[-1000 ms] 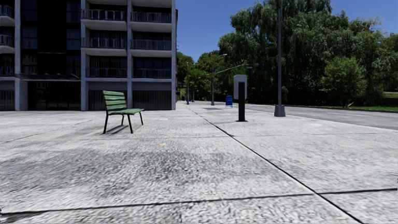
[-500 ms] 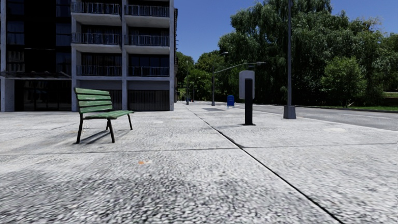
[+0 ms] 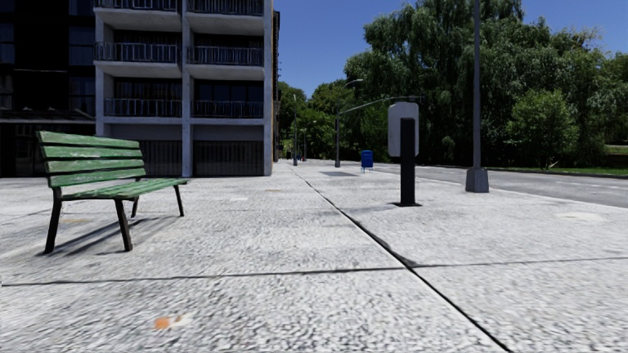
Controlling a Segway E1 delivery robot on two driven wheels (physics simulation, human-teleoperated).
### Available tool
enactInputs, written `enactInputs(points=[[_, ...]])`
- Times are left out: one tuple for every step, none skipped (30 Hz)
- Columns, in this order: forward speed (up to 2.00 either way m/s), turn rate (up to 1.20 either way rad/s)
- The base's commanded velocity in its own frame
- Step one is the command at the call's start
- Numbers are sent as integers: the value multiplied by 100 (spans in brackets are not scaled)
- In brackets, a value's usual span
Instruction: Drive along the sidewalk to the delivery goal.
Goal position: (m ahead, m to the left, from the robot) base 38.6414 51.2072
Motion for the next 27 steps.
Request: enactInputs(points=[[200,0],[200,0],[200,0],[200,0],[200,0],[200,0],[200,0],[200,0],[200,0],[200,0],[200,0],[200,0],[200,0],[200,0],[200,0],[200,0],[200,0],[200,0],[200,0],[200,0],[200,0],[200,0],[200,0],[200,0],[200,0],[200,0],[200,0]])
